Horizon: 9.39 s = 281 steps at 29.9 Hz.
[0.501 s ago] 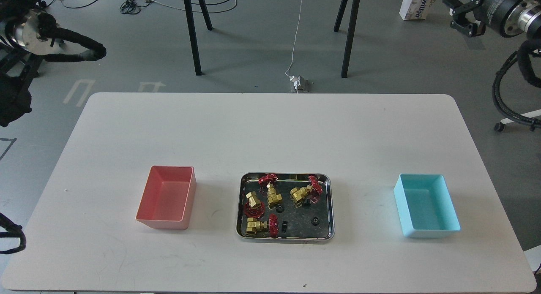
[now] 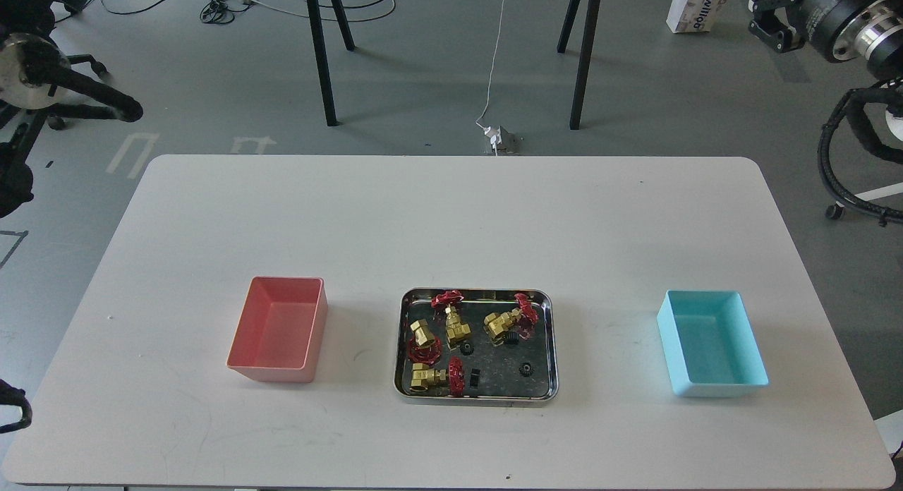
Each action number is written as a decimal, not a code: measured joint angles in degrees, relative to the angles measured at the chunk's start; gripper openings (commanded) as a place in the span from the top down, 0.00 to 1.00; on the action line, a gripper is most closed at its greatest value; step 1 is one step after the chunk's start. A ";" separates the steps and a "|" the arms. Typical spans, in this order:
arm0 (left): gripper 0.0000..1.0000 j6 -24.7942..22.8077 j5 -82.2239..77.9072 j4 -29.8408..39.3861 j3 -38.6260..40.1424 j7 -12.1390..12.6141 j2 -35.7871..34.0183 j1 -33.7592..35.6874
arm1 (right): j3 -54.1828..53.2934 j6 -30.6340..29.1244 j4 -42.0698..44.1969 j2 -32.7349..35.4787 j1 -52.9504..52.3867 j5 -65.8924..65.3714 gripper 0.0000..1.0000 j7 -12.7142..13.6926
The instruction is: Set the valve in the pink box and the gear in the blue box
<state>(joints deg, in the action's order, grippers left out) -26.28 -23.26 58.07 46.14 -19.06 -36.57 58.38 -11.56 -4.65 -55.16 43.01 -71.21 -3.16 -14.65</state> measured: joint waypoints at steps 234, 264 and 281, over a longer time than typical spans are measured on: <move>0.01 21.27 -21.03 -21.07 -5.96 6.22 -9.61 30.87 | 65.37 0.13 -3.59 -43.02 -10.76 -67.25 0.19 -8.41; 0.01 21.26 -21.03 -21.07 -5.98 6.92 -9.68 31.88 | 65.37 1.47 -3.94 -43.02 -9.52 -66.72 0.21 -9.77; 0.01 21.26 -21.03 -21.07 -5.98 6.87 -9.75 32.30 | 65.51 1.31 -2.24 -43.02 -7.82 -67.37 0.35 -9.64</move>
<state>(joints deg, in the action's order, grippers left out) -5.01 -44.29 37.00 40.16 -12.20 -46.32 90.68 53.95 -3.34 -57.40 0.00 -79.03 -70.53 -24.29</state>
